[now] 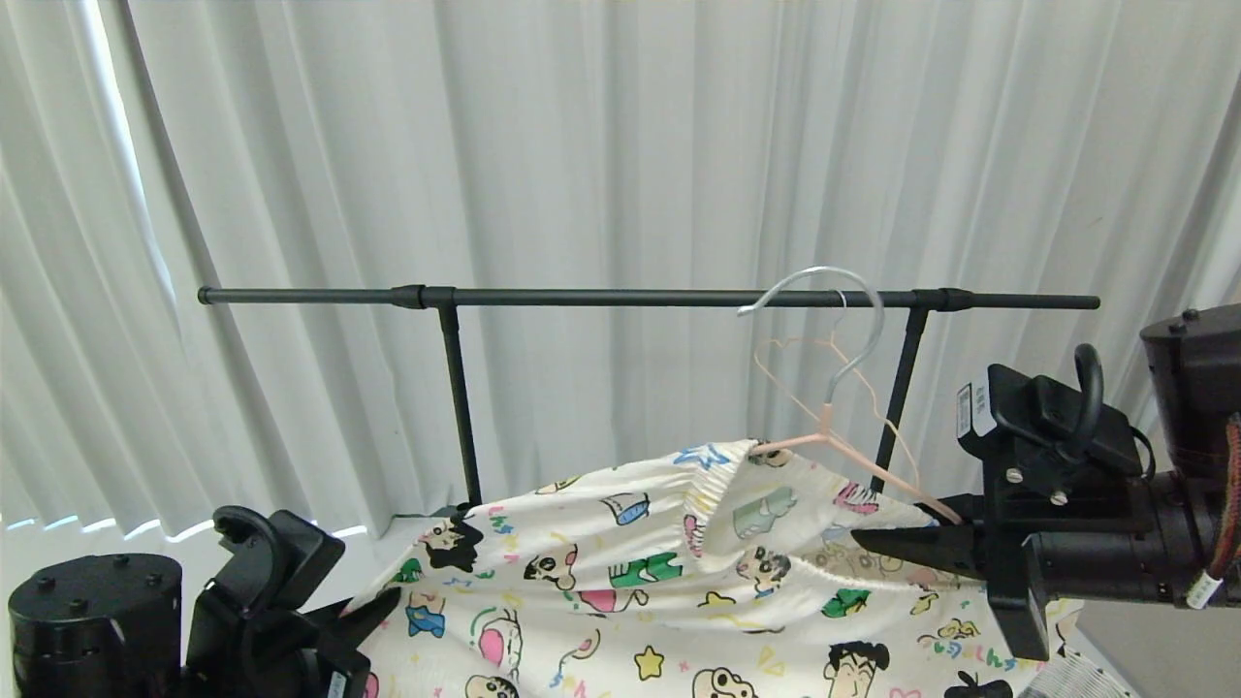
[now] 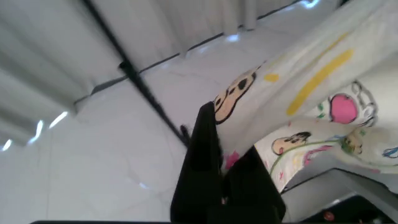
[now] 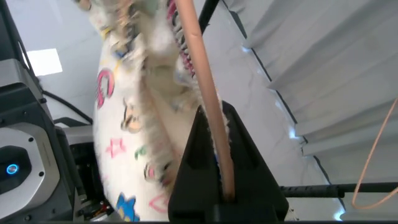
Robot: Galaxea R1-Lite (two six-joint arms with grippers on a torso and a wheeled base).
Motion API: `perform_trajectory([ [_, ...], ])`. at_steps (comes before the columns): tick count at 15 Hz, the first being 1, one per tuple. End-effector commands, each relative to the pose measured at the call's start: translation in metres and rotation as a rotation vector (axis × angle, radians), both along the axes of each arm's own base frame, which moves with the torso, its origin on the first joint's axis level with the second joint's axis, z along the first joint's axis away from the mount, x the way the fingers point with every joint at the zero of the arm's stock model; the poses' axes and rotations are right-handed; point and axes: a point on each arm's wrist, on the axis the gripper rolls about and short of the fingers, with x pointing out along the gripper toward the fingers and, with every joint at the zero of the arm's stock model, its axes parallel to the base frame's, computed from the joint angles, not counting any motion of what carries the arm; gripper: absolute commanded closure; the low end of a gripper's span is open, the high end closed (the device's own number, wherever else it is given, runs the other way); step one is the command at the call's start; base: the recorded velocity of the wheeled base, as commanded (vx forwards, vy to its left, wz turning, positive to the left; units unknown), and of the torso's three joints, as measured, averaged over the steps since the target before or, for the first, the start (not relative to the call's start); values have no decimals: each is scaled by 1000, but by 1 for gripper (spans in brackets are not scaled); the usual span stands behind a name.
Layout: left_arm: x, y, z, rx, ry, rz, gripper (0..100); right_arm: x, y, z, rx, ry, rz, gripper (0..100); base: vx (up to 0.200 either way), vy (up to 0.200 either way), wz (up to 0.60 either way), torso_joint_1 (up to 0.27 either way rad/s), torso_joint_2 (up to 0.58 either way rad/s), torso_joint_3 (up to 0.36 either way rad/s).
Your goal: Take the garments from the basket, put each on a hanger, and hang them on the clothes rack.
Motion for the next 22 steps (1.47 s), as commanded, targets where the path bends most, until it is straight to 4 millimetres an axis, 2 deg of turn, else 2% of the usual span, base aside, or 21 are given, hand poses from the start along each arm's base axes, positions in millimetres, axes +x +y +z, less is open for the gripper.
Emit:
perform_trajectory([
  [1,3,13,-4,5,21,85,100,0,-1,0,1,-1,-4,100,0,0,0,0,0,0],
  [4,0,12,-4,8,21,74,100,1,-1,0,2,0,-8,100,0,0,0,0,0,0],
  [7,-11,3,2,-8,-26,-4,100,2,-1,-1,-1,4,-10,100,0,0,0,0,0,0],
  [8,-17,0,5,-13,-45,-37,0,2,0,-1,-2,5,-10,100,0,0,0,0,0,0],
  [12,-27,0,19,-46,-146,-59,0,7,-3,-5,-35,12,-76,100,0,0,0,0,0,0],
  [15,-52,4,40,-102,-318,-103,0,15,-16,-8,-70,34,-173,100,0,0,0,0,0,0],
  [22,-52,4,41,-86,-329,-103,0,21,-35,-8,-65,91,-351,100,0,0,0,0,0,0],
])
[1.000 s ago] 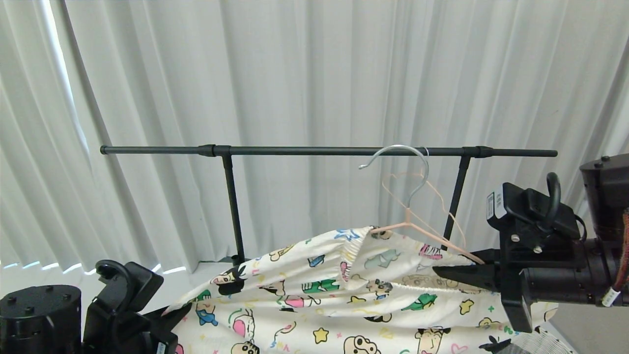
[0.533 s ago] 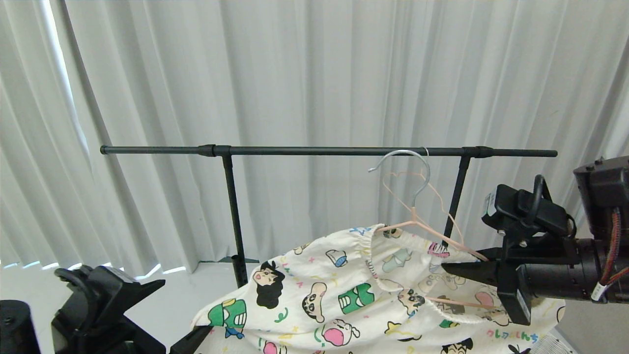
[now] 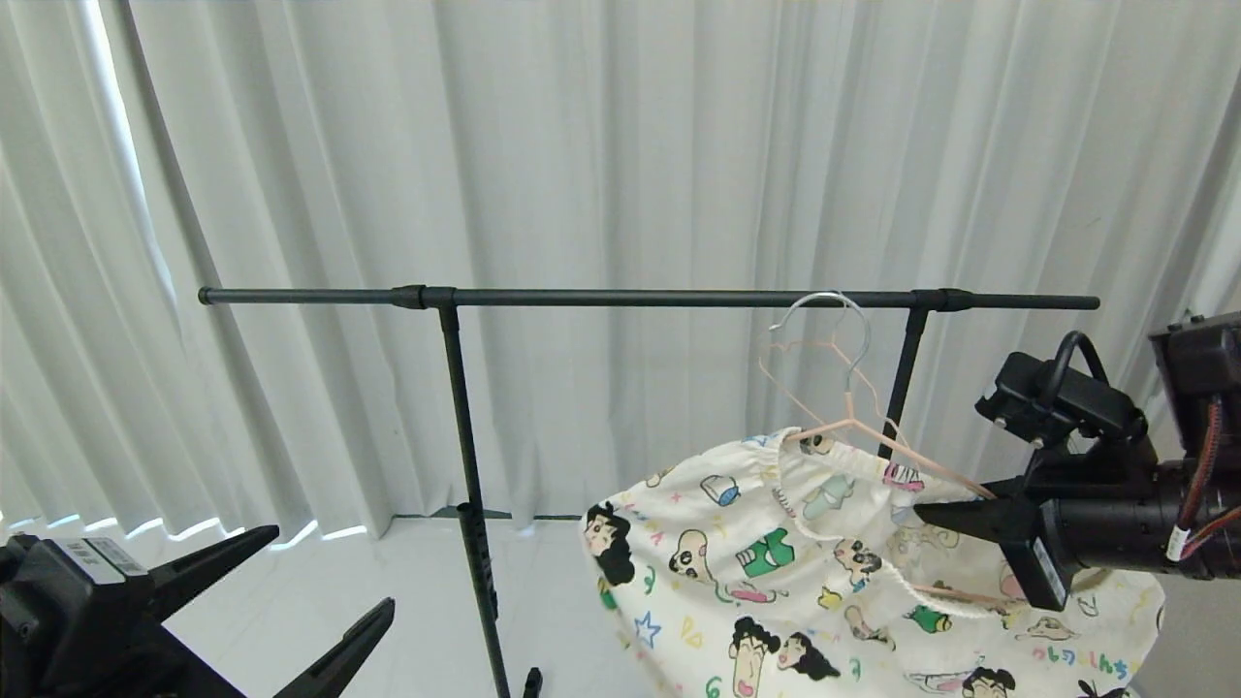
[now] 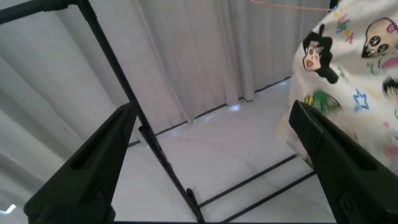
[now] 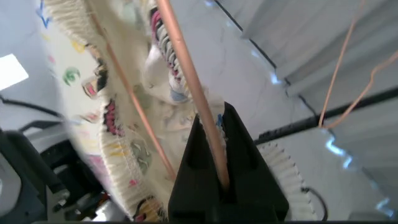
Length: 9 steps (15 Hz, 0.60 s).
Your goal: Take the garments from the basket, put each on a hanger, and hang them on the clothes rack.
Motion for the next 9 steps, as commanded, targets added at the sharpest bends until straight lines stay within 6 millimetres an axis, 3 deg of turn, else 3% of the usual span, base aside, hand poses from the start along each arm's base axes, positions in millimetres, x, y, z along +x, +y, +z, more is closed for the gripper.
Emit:
perform_trajectory([
  [1,3,0,3,33,-25,3,0,-4,-4,2,-12,8,-50,100,0,0,0,0,0,0],
  [6,31,15,10,79,-6,195,0,-19,-14,5,-60,33,-170,100,0,0,0,0,0,0],
  [9,45,30,-3,132,92,424,0,-21,-18,4,-90,51,-283,100,0,0,0,0,0,0],
])
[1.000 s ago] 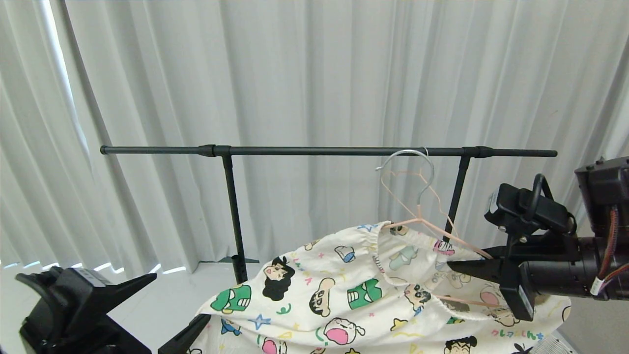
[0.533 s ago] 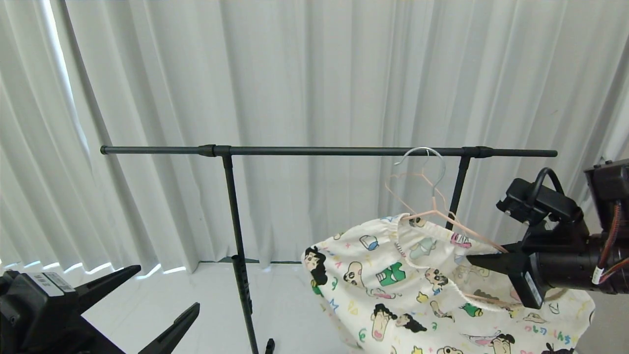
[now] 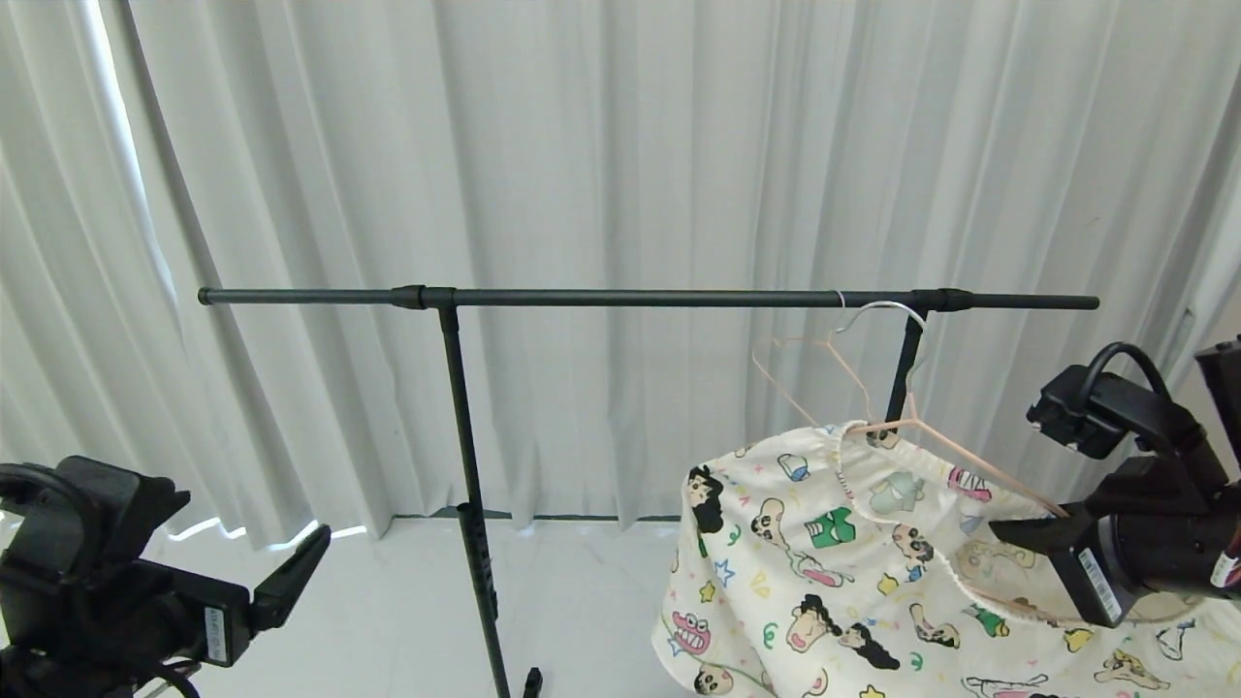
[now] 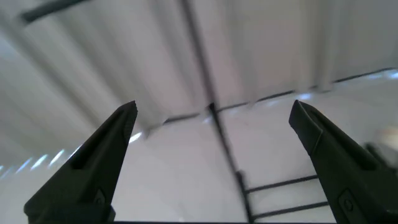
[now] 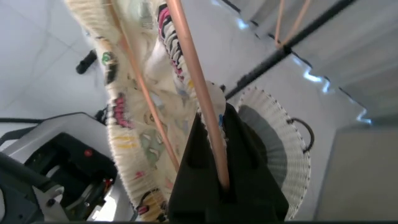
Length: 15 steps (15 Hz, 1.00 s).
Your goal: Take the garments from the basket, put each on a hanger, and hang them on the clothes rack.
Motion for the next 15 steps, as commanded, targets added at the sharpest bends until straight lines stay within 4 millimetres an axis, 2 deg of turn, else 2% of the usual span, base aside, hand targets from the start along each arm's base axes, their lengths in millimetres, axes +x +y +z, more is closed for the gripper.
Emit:
perform_trajectory([
  [1,11,5,-11,12,77,90,0,-2,-1,0,-9,7,-40,100,0,0,0,0,0,0],
  [4,12,5,-11,-11,77,98,0,-9,4,-6,-16,80,-85,100,0,0,0,0,0,0],
  [7,10,5,-11,-12,73,101,0,-10,17,-15,-1,143,-170,100,0,0,0,0,0,0],
  [11,9,5,-14,-2,90,101,0,0,30,-25,-20,159,-283,100,0,0,0,0,0,0],
  [13,3,6,-20,0,115,103,0,8,36,-23,19,165,-319,100,0,0,0,0,0,0],
  [15,3,6,-18,-10,98,103,0,23,47,-16,108,147,-368,100,0,0,0,0,0,0],
])
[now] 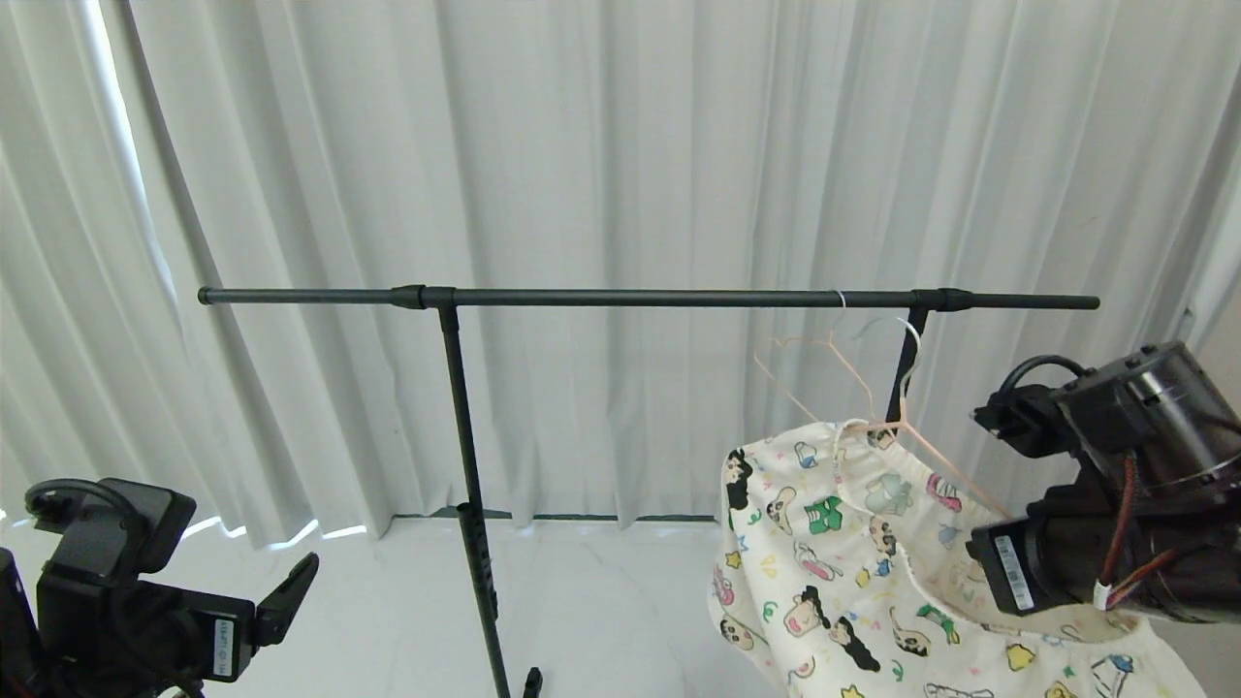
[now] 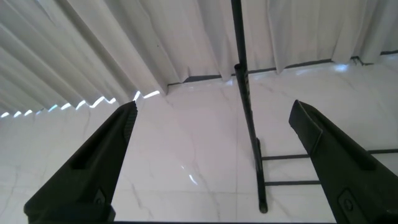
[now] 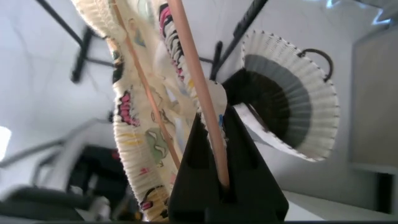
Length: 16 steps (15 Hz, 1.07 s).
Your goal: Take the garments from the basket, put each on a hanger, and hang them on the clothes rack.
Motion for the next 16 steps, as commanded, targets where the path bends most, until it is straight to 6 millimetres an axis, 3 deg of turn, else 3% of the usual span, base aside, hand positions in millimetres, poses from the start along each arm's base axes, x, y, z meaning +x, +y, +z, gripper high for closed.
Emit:
perform_trajectory([
  [1,0,0,4,-3,-21,0,0,20,16,4,52,-23,-28,100,0,0,0,0,0,0],
  [5,0,0,4,0,-26,-1,0,46,35,15,71,-74,-46,100,0,0,0,0,0,0],
  [7,2,0,6,-3,-30,-2,0,63,46,13,27,-111,-102,100,200,0,0,2,-2,2],
  [16,1,0,6,-4,-32,-5,0,65,79,5,4,-109,-38,100,200,0,0,3,3,2],
])
